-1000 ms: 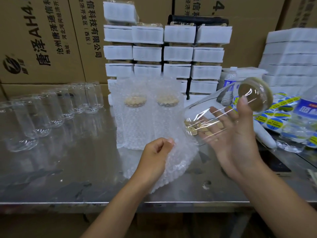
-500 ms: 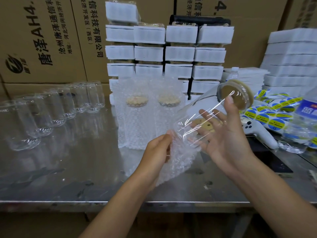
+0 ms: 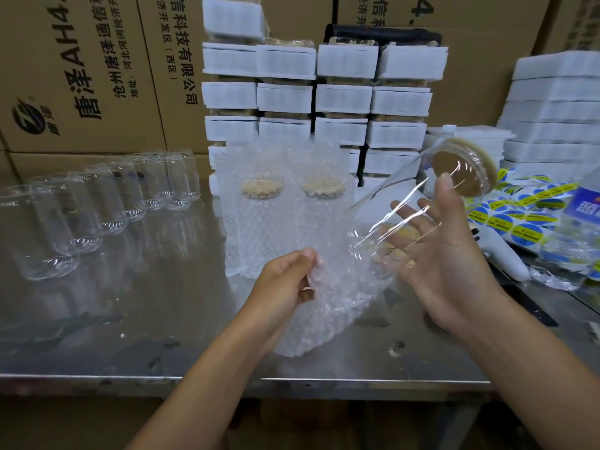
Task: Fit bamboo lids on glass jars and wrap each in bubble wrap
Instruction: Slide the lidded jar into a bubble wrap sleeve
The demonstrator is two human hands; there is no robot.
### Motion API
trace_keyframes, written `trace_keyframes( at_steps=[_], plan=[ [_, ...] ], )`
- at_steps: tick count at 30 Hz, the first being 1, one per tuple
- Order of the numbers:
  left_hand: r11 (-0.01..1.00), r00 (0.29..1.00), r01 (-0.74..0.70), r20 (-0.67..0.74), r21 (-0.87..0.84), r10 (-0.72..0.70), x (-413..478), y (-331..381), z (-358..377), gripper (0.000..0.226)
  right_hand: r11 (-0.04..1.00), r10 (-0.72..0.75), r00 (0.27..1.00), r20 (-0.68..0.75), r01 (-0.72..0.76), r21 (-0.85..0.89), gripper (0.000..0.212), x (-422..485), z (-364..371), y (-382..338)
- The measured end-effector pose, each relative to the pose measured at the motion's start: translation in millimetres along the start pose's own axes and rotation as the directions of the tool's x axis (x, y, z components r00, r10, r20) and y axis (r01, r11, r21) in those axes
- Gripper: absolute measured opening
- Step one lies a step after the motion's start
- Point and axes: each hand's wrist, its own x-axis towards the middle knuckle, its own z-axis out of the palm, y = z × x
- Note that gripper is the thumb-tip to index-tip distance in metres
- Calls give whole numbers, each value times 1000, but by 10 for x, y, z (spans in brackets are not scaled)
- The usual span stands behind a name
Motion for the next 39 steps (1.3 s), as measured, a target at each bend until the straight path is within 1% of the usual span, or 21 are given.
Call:
trace_keyframes(
  at_steps=[1,4,8,10,14,16,18,20,22,24,26,28,30,32,33,36,37,39],
  plan=[
    [1000,1000,-1,4,1,1,2,15,-11,34,999,-24,1000,8,25,-29,68,-3,-2,4],
    [1000,1000,-9,-7,-23,8,20,59,-43,36,985,-113,994,9,113,-128,78,-1,15,26],
    [998,1000,-18,-23,-53,17,36,107,-56,38,923,-232,973,16,225,-312,75,15,37,92],
    [999,999,-41,-24,-36,40,21,129,-60,37,895,-278,960,18,266,-358,73,4,65,101],
    [986,990,-138,-4,91,139,-63,181,-65,37,891,-292,956,12,277,-359,72,8,104,103],
    [978,984,-170,-35,120,175,-67,191,-77,32,896,-284,959,12,269,-353,71,10,113,116],
    [976,980,-166,-85,142,179,-63,215,-95,25,900,-275,961,17,264,-348,68,2,118,124],
    [959,969,-187,-120,213,216,-61,240,-116,18,901,-270,963,19,260,-346,72,-12,121,123],
    [920,949,-239,-126,310,289,-54,251,-151,16,903,-272,962,9,258,-343,75,-28,128,122],
    [879,927,-302,-102,369,361,-51,258,-182,17,906,-274,962,-3,257,-338,73,-41,142,131],
    [849,914,-349,-55,397,401,-46,271,-211,20,913,-278,960,-18,258,-316,71,-48,161,147],
    [825,915,-366,4,432,404,-44,295,-250,27,915,-290,956,-38,265,-302,72,-49,183,159],
    [818,929,-346,49,459,366,-39,317,-292,33,917,-295,954,-55,266,-296,80,-46,201,162],
    [851,949,-303,54,428,310,-29,323,-325,36,918,-289,956,-51,261,-300,84,-39,208,167],
    [880,959,-276,45,387,281,-29,321,-328,37,915,-286,957,-40,260,-310,85,-39,210,170],
    [960,979,-203,30,192,201,-27,336,-297,43,899,-278,961,-4,259,-352,78,-35,223,182],
    [972,982,-189,34,137,186,-27,354,-281,44,897,-272,962,3,254,-362,77,-30,235,189],
    [971,978,-207,34,118,205,-17,378,-269,38,896,-259,966,10,245,-371,80,-12,256,202]
  ],
)
